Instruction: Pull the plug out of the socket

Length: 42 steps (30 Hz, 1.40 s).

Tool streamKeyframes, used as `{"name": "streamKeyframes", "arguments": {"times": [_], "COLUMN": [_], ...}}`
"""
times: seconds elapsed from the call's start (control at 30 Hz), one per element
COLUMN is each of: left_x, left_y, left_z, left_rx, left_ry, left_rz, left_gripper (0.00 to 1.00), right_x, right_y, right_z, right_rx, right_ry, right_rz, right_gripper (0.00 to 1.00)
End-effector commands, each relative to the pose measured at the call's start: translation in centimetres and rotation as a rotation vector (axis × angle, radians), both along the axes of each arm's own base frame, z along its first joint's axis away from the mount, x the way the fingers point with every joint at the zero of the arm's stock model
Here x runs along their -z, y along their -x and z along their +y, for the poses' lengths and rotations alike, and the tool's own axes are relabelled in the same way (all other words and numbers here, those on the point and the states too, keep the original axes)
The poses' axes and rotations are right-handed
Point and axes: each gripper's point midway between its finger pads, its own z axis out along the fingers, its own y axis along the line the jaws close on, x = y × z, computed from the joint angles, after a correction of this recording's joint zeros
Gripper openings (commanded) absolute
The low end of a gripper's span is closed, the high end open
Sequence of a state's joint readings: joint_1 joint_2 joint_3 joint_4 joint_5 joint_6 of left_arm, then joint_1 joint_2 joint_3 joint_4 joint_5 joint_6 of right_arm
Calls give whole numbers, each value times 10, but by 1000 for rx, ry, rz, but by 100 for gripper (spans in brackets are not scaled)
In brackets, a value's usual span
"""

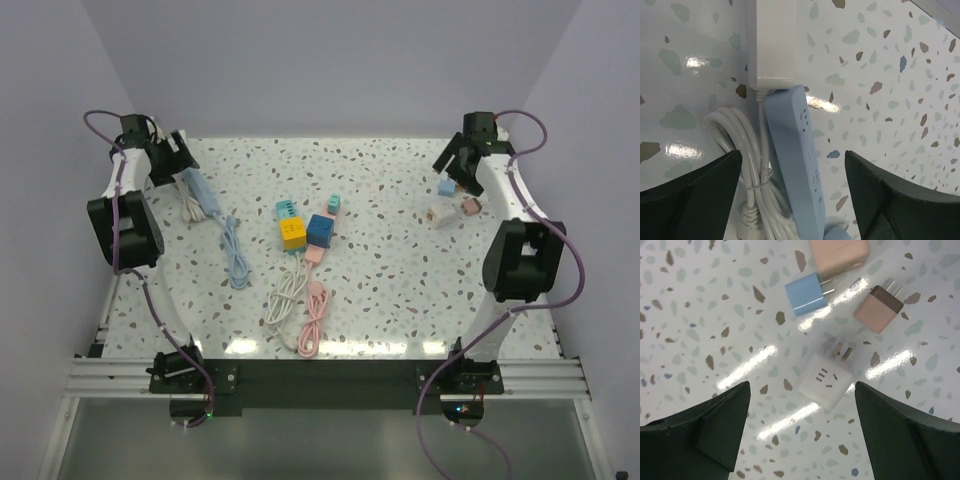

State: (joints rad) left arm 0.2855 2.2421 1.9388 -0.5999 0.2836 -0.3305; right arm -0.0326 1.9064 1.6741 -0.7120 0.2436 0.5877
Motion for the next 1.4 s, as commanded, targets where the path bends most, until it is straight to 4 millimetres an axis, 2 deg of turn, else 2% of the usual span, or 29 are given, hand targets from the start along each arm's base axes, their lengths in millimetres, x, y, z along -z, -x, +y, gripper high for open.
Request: {"name": "streamKeyframes", "arguments": {"times": [0.0,0.03,0.07,0.1,0.13,0.2,0.23,0.27,0.3,0.33,0.37,0.4,0.43,0.47,0.5,0.53,0.6,0.63,0.67,0.7,0.73,0.77,0.83,0.87,0.93,0.97,1.07,1.17,1.37], "left_x": [-26,-22,-26,-39,-37,-52,-63,-73,-94,-85,-89,-102,-87,-86,-95,-80,-77,-62,-57,-48,-45,-42,-35,-33,-22,-19,-5,7,52], "left_y": [-4,0,0,2,8,10,20,20,28,39,43,52,65,71,79,91,102,112,117,127,130,134,144,146,153,154,159,163,183], "left_z": [9,8,5,2,-2,-9,-19,-29,-42,-53,-68,-78,-88,-101,-112,-122,-139,-145,-152,-156,-158,-161,-165,-166,-167,-168,-173,-180,-169], "left_rx": [-31,-34,-37,-32,-28,-20,-1,20,56,79,106,131,142,160,186,198,218,221,224,224,223,221,226,229,237,242,255,279,260], "left_ry": [-45,-39,-32,-27,-16,-6,12,24,42,66,80,83,94,111,129,144,138,149,161,168,169,173,176,173,180,181,190,190,125], "left_rz": [-66,-56,-69,-99,-94,-140,-162,-195,-242,-226,-241,-269,-234,-232,-259,-227,-220,-186,-171,-147,-140,-134,-129,-122,-100,-94,-67,-40,123], "left_gripper": [92,94,100,100,100,100,100,100,100,100,100,100,100,100,100,100,100,100,100,100,100,100,100,100,100,100,100,100,97], "right_x": [-42,-47,-55,-55,-57,-61,-60,-59,-57,-55,-56,-51,-49,-48,-53,-44,-44,-31,-25,-29,-17,-13,-13,-3,-6,4,7,24,41], "right_y": [23,27,32,36,38,46,49,55,60,62,66,67,72,72,69,72,67,64,68,62,62,63,60,61,60,62,64,69,76], "right_z": [24,29,44,57,66,106,122,150,167,182,207,219,237,247,256,271,284,289,294,296,302,304,315,318,327,328,333,335,332], "right_rx": [-91,-119,-165,-211,-255,-375,-419,-482,-522,-536,-582,-596,-616,-627,-638,-657,-656,-631,-621,-596,-564,-549,-514,-504,-473,-467,-436,-421,-409], "right_ry": [-52,-59,-69,-89,-86,-119,-134,-140,-167,-186,-192,-199,-216,-218,-219,-224,-226,-229,-216,-197,-190,-186,-177,-171,-157,-134,-107,-84,-24], "right_rz": [-72,-81,-97,-95,-94,-91,-87,-82,-77,-79,-92,-83,-79,-78,-89,-69,-72,-41,-15,-31,-5,8,-6,15,5,29,30,71,124], "right_gripper": [89,89,89,89,89,89,89,89,89,89,89,90,90,90,91,91,93,93,93,93,94,94,94,94,95,95,95,95,94]}}
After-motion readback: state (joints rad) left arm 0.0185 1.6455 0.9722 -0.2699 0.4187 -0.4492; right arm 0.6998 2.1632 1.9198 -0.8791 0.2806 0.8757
